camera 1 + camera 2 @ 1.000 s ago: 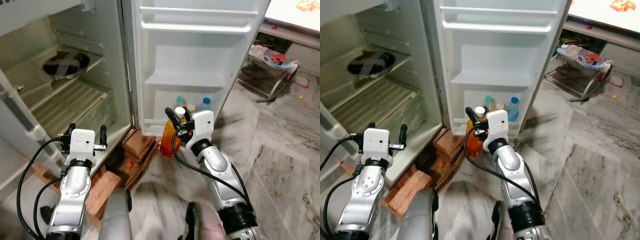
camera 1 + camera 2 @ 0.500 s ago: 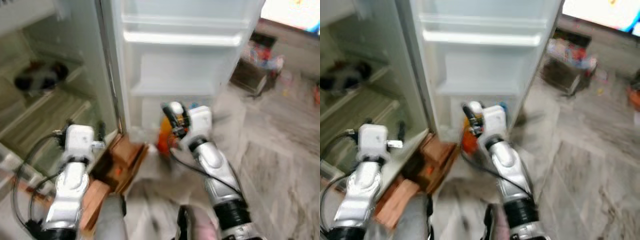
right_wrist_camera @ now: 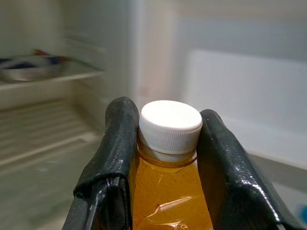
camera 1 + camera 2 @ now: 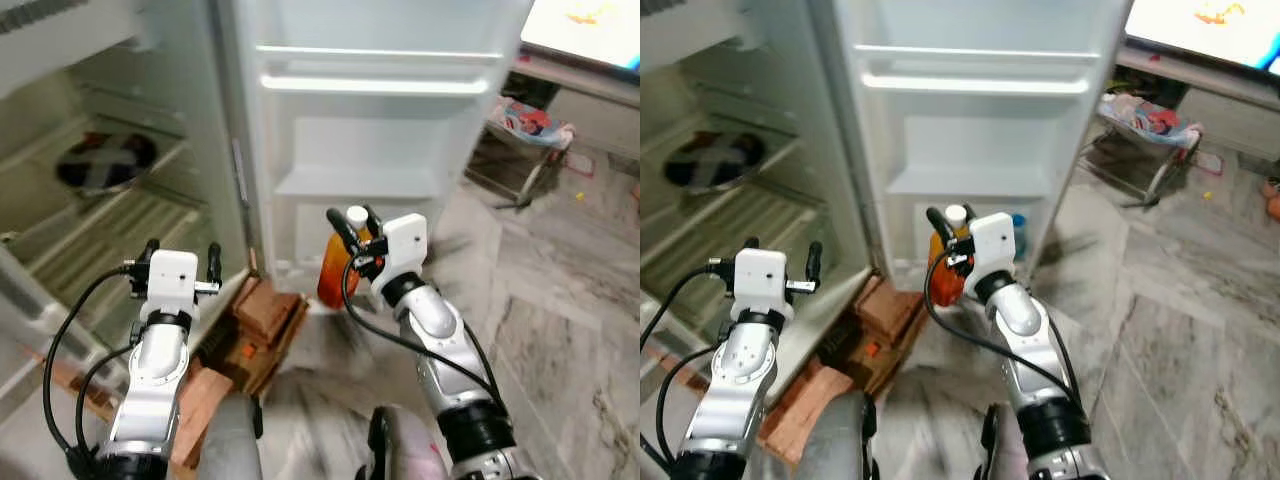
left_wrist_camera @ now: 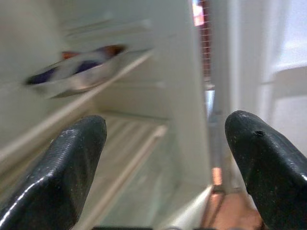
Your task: Restocking fridge
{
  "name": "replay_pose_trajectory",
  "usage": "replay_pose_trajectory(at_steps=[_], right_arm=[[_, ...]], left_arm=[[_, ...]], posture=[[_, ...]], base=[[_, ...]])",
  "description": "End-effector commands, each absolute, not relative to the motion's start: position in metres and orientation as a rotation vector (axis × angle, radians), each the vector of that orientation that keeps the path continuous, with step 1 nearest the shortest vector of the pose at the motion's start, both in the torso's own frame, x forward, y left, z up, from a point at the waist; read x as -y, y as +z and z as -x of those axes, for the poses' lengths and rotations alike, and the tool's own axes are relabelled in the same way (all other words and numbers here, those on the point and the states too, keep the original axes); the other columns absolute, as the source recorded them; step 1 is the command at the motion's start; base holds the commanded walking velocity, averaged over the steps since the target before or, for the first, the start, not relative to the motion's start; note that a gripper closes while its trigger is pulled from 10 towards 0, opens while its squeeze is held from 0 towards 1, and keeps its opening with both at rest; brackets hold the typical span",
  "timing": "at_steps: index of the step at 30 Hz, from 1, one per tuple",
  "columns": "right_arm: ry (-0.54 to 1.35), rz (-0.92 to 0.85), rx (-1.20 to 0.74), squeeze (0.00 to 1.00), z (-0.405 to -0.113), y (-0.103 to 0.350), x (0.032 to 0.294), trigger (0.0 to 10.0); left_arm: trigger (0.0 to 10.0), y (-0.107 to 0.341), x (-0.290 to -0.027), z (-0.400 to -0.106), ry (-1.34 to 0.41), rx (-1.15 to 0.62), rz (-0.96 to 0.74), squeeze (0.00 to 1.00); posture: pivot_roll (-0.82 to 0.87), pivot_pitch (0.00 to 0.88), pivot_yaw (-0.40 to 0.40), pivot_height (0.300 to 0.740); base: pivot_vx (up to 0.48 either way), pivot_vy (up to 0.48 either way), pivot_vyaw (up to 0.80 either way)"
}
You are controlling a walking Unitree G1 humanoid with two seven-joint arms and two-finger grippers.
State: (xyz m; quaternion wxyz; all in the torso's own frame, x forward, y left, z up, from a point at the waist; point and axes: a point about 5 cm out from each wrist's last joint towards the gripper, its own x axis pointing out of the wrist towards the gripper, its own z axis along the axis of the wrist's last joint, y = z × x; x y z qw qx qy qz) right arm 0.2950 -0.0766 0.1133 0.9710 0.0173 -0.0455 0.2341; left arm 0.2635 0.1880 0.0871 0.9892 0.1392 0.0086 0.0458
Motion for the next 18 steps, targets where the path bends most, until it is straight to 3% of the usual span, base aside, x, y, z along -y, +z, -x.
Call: replay_pose_trajectory(at_steps=[1,5,18], right_arm=[[0.482,-0.036,0.145,0.00,-0.2964,0.1235,0.0756,10.0],[0.482,-0.035,0.146,0.00,-0.2969,0.1238,0.0754,10.0],[0.458,-0.028,0.141,0.00,-0.2988,0.1227,0.0781,10.0]], left_arm=[[10.0,0.0867,-0.1871,-0.2651,0.100,-0.022,-0.275,0.00],[10.0,0.0871,-0.1868,-0.2654,0.099,-0.020,-0.276,0.00],[10.0,0.0887,-0.1806,-0.2657,0.064,0.006,-0.284,0.00]], posture=[[0.11,0.014,-0.049,0.632],[0.11,0.014,-0.049,0.632],[0.11,0.013,-0.051,0.632]], base=[[0.000,0.311,0.00],[0.062,0.150,0.32],[0.000,0.000,0.00]])
